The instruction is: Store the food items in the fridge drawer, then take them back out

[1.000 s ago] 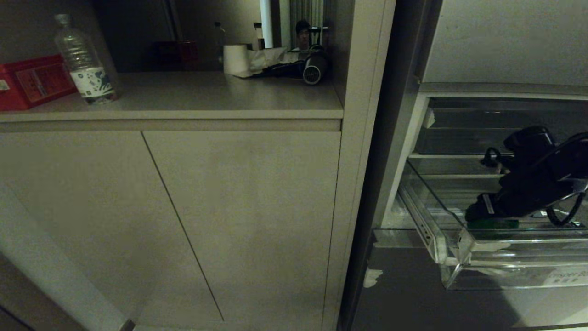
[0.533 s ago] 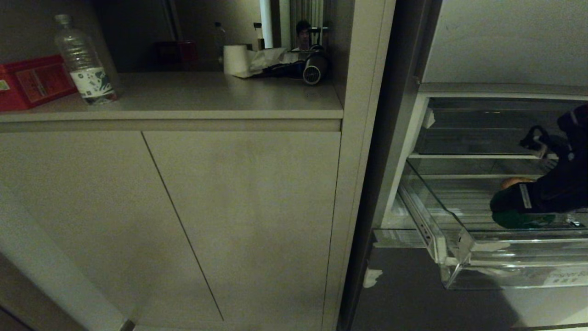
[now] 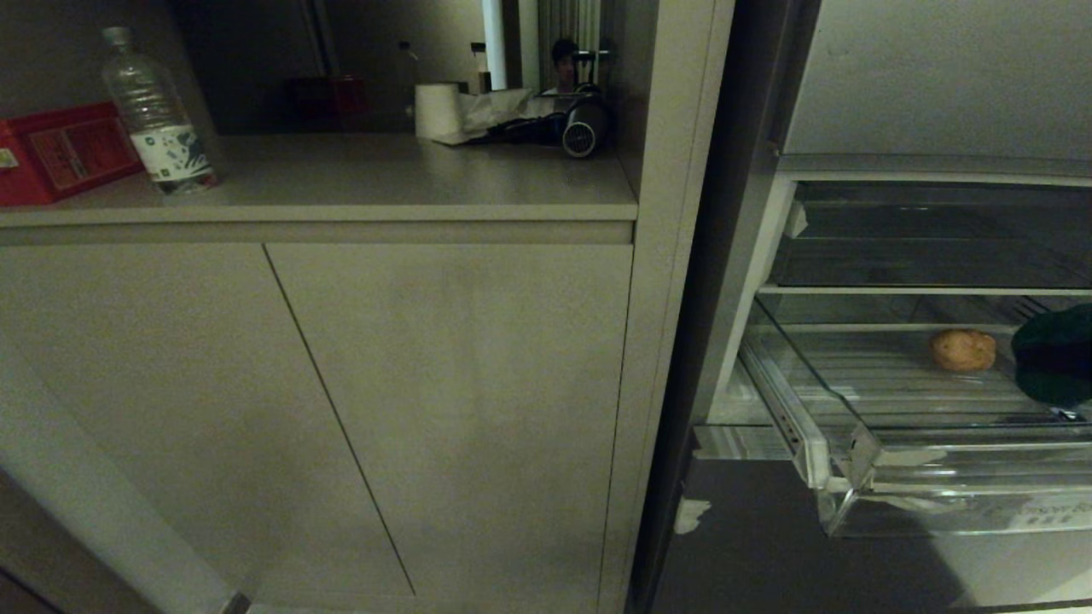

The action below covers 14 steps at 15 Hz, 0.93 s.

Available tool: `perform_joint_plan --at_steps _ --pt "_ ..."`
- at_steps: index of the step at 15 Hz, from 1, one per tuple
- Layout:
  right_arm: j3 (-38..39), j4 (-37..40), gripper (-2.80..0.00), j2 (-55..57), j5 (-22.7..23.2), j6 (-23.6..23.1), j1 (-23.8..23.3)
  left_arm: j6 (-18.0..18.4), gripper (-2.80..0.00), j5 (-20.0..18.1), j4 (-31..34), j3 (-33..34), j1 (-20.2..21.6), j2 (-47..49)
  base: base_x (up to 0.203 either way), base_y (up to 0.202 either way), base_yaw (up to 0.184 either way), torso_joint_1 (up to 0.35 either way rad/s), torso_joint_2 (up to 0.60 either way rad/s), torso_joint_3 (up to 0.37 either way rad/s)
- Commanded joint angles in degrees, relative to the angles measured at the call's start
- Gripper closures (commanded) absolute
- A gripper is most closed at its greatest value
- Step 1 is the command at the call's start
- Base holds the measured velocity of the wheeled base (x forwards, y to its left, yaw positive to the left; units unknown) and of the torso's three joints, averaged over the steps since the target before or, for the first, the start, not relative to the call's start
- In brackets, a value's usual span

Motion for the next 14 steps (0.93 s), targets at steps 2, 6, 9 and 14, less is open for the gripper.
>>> perform_joint_plan --at_steps 2,6,9,14 --pt "3.2 0.0 0.0 -13.3 -0.1 -3.1 0.0 0.0 0.0 0.0 0.0 0.0 0.0 0.1 0.0 0.0 0.0 0.0 0.0 0.0" --pt "5.0 0.0 0.0 -20.1 -0.3 -5.6 -0.1 0.0 0.0 0.0 0.0 0.0 0.0 0.1 0.0 0.0 0.0 0.0 0.0 0.0" --pt "6.0 0.0 0.0 -21.9 -0.3 -6.1 0.0 0.0 0.0 0.0 0.0 0.0 0.0 0.1 0.0 0.0 0.0 0.0 0.0 0.0" --pt "6.1 0.0 0.0 -22.0 -0.3 -6.1 0.0 0.0 0.0 0.0 0.0 0.0 0.0 0.1 0.001 0.001 -0.052 0.001 0.0 0.001"
